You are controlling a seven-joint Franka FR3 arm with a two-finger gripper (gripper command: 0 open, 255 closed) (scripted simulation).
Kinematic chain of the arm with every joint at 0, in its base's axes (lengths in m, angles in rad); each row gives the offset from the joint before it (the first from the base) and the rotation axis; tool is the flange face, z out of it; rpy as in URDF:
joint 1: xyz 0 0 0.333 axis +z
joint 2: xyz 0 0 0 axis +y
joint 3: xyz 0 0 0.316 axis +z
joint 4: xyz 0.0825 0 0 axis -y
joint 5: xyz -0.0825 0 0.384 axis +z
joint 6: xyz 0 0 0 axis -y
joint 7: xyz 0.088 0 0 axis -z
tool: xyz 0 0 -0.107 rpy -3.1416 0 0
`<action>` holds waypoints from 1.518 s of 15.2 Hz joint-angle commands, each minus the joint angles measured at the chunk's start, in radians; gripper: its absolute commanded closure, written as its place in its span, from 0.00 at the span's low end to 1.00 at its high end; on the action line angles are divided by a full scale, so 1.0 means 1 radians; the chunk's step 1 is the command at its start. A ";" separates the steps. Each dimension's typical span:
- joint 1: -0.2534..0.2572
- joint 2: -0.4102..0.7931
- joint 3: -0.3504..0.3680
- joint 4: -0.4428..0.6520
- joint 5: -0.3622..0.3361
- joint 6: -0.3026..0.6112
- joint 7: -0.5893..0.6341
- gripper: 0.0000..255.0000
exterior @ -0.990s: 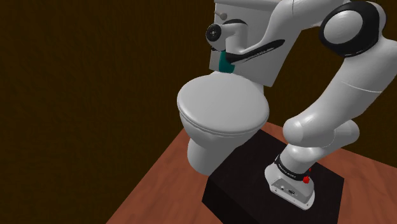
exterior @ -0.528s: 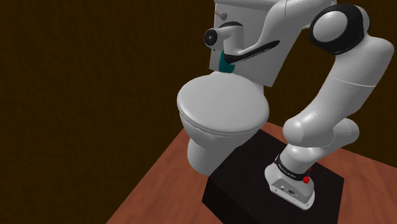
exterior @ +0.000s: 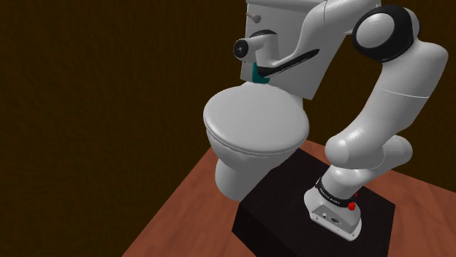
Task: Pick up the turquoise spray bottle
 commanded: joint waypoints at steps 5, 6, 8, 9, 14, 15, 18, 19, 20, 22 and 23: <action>0.003 0.008 0.001 0.001 0.000 -0.003 0.001 1.00; 0.003 0.005 0.002 0.000 0.002 -0.004 0.000 1.00; -0.002 -0.004 0.001 0.001 0.009 0.004 -0.010 1.00; -0.003 -0.011 0.001 0.005 0.017 0.006 -0.022 1.00; -0.010 -0.041 0.004 0.028 0.057 0.013 -0.079 1.00; -0.011 -0.047 0.005 0.033 0.065 0.014 -0.090 1.00; -0.014 -0.063 0.006 0.049 0.088 0.016 -0.125 1.00; -0.015 -0.068 0.007 0.054 0.096 0.016 -0.137 1.00; -0.016 -0.073 0.007 0.060 0.104 0.016 -0.148 1.00; -0.017 -0.082 0.008 0.073 0.120 0.017 -0.172 1.00; -0.017 -0.082 0.008 0.074 0.121 0.017 -0.174 1.00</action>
